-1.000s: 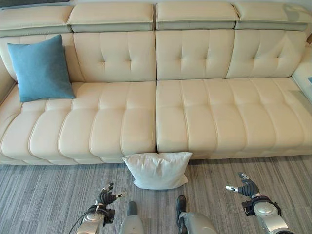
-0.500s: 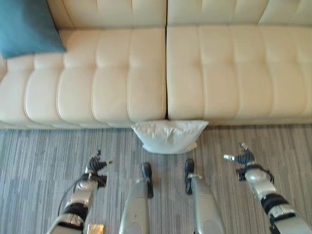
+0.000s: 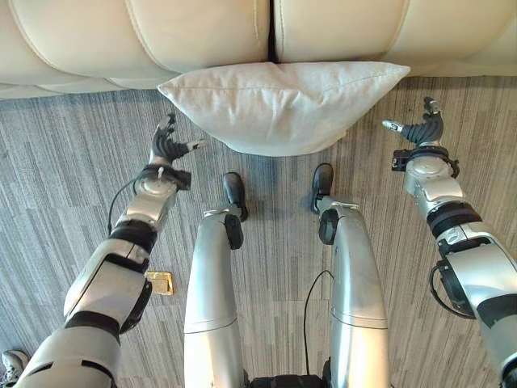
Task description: Pick up all the scattered cushions and arrange them neatly on the sofa.
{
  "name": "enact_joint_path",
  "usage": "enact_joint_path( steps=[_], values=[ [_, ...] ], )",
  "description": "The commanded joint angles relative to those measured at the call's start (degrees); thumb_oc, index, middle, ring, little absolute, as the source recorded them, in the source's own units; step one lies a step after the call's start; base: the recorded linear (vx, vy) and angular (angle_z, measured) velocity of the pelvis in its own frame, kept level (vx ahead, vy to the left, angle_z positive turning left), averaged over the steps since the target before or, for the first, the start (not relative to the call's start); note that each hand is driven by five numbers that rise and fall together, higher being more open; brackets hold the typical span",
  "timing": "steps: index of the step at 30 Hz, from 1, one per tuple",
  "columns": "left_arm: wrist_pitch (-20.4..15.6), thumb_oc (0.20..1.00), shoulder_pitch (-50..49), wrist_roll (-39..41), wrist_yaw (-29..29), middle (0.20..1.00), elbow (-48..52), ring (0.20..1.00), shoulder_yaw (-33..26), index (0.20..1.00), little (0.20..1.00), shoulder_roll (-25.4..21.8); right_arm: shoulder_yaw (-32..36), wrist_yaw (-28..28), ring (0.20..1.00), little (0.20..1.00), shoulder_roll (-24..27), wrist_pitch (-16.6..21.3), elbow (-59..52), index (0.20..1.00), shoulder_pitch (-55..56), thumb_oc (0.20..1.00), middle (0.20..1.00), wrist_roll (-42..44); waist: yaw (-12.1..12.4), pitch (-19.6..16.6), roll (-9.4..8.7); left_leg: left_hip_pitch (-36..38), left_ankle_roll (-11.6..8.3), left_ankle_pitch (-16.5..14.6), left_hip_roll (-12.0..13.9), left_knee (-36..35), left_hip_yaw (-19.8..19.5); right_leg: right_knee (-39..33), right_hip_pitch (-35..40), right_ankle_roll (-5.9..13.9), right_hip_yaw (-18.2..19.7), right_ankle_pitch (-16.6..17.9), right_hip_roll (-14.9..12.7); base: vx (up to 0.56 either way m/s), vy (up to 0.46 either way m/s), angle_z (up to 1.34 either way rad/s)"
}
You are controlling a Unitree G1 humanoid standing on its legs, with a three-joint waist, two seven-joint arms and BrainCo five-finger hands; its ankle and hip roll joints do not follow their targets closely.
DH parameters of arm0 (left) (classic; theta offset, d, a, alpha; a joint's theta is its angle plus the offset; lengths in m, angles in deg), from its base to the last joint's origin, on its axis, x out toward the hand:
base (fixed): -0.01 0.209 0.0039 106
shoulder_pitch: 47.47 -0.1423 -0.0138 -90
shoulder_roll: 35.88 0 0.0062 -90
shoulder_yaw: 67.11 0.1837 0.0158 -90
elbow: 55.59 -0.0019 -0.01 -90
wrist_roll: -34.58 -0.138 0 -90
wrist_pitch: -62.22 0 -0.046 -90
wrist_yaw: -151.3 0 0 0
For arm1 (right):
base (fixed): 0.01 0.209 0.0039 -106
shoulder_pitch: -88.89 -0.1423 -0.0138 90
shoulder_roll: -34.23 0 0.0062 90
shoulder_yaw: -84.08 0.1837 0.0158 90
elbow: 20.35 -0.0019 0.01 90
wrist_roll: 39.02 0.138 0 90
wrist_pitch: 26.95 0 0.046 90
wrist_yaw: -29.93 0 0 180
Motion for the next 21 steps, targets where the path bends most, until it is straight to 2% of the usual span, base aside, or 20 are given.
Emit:
enact_joint_path(
  steps=[1, 2, 3, 4, 5, 6, 9, 14, 21],
  values=[
    [-0.72, 1.000, -3.77, -3.02, 2.30, 1.000, -2.26, 1.000, -0.48, 1.000, 1.000, 3.73, -4.03, 1.42, 1.000, 1.000, -5.68, 3.32, -1.05, 1.000, 4.69, 1.000, 1.000, 1.83, 0.02, -10.38, 1.75, 0.35, 0.19, -4.90, -2.78, 0.21, -3.38, -3.90, 3.16, 0.54, 0.07, -4.43, 1.78, -0.03, -0.120, 0.06],
    [-1.13, 1.000, 0.06, -2.59, 3.58, 1.000, -2.24, 1.000, 1.20, 1.000, 1.000, 7.47, -6.47, 1.54, 1.000, 1.000, -10.84, 4.61, -3.46, 1.000, 2.11, 1.000, 1.000, 3.17, 0.13, -10.83, 1.85, -0.08, 0.00, -3.93, -3.21, -0.94, -3.78, -4.42, 2.82, 0.45, -0.62, -4.07, 1.76, -0.03, -0.098, 0.04],
    [-1.39, 1.000, 0.63, -1.98, 4.20, 1.000, -1.95, 1.000, 1.22, 1.000, 1.000, 8.48, -6.53, 1.74, 1.000, 1.000, -12.43, 5.32, -4.42, 1.000, 2.07, 1.000, 1.000, 4.23, 0.11, -11.05, 1.84, 0.07, -0.04, -3.66, -3.40, -1.39, -3.97, -4.83, 2.99, 0.46, -0.78, -3.96, 1.75, -0.04, -0.096, 0.04],
    [-1.66, 1.000, 0.66, -1.43, 4.78, 1.000, -1.41, 1.000, 1.14, 1.000, 1.000, 9.27, -6.43, 1.71, 0.514, 0.514, -13.86, 6.20, -5.71, 0.514, 2.20, 0.514, 0.514, 5.18, 0.13, -11.29, 1.85, 0.37, -0.14, -3.35, -3.59, -1.96, -4.05, -5.27, 3.25, 0.48, -1.02, -3.85, 1.85, -0.02, -0.046, 0.11],
    [-1.95, 0.551, 0.54, -0.83, 5.37, 0.551, -0.47, 0.551, 0.87, 0.551, 0.551, 10.03, -6.15, 1.69, 0.200, 0.200, -15.07, 7.14, -7.03, 0.200, 2.63, 0.200, 0.200, 6.23, 0.13, -11.45, 1.91, 0.71, -0.21, -3.12, -3.75, -2.49, -4.14, -5.74, 3.59, 0.54, -1.17, -3.67, 1.87, -0.02, -0.038, 0.16],
    [-2.30, 0.200, 0.22, -0.39, 5.96, 0.200, 0.66, 0.200, 0.56, 0.200, 0.200, 10.45, -5.81, 1.45, 0.200, 0.200, -15.97, 7.90, -8.08, 0.200, 3.21, 0.200, 0.200, 7.09, 0.19, -11.55, 1.94, 1.07, -0.37, -2.87, -3.88, -3.34, -4.19, -6.28, 3.87, 0.62, -1.34, -3.51, 1.94, -0.03, -0.026, 0.16],
    [-4.44, 0.200, -3.00, 2.94, 6.48, 0.200, 4.76, 0.200, -2.09, 0.200, 0.200, 10.50, -4.54, 0.16, 0.200, 0.200, -17.42, 10.86, -12.61, 0.200, 6.47, 0.200, 0.200, 8.92, 0.08, -12.50, 1.69, 2.75, -1.10, -1.78, -4.29, -6.71, -4.28, -8.96, 5.53, 1.20, -1.85, -2.23, 2.41, -0.04, -0.004, 0.05],
    [-6.41, 0.200, -8.68, 3.94, 6.82, 0.200, 14.30, 0.200, -4.82, 0.200, 0.200, 11.59, -3.21, -1.59, 0.200, 0.200, -16.34, 11.59, -18.29, 0.200, 12.34, 0.200, 0.200, 8.30, -0.07, -13.37, 1.62, 8.65, -1.63, 0.12, -4.03, -13.97, -4.51, -14.90, 11.25, 2.19, -2.17, -0.20, 1.74, -0.04, 0.022, 0.02],
    [-8.06, 0.200, -18.46, 3.13, 5.05, 0.200, 28.58, 0.200, -6.94, 0.200, 0.200, 14.78, -1.01, -5.76, 0.200, 0.200, -16.03, 12.21, -28.71, 0.200, 22.94, 0.200, 0.200, 8.18, -0.01, -14.12, 1.71, 23.66, -2.30, 3.00, -4.70, -27.35, -3.95, -26.07, 24.91, 3.66, -3.25, 2.13, 0.27, -0.01, 0.037, 0.04]
  ],
)
